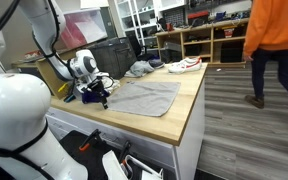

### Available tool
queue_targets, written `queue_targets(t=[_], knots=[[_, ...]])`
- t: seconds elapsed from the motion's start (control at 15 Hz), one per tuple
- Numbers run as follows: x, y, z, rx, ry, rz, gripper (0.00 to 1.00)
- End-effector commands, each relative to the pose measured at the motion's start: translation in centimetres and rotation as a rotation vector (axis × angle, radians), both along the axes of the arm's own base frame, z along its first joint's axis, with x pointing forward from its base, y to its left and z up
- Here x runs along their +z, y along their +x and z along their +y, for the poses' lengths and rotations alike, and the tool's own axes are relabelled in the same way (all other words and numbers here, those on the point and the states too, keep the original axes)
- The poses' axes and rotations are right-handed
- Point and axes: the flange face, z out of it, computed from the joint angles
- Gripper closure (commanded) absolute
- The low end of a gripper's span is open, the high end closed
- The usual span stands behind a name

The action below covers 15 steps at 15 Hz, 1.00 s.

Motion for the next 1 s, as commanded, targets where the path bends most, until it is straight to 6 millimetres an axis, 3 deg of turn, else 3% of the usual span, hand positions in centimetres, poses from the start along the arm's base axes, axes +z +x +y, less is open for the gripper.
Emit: queue_targets(t=[0.0,0.13,0.2,0.6,0.93], knots=[[0.0,-0.4,0.1,0.002,-0.015,0.002,0.85],[0.4,-0.3,0.1,0.024,0.002,0.009,0.99],[0.7,-0.2,0.2,0.053,0.015,0.017,1.00],[1.3,0.0,0.8,0.276,0.161,0.113,0.99],[1.8,1.3,0.2,0.397,0.260,0.212,0.99]])
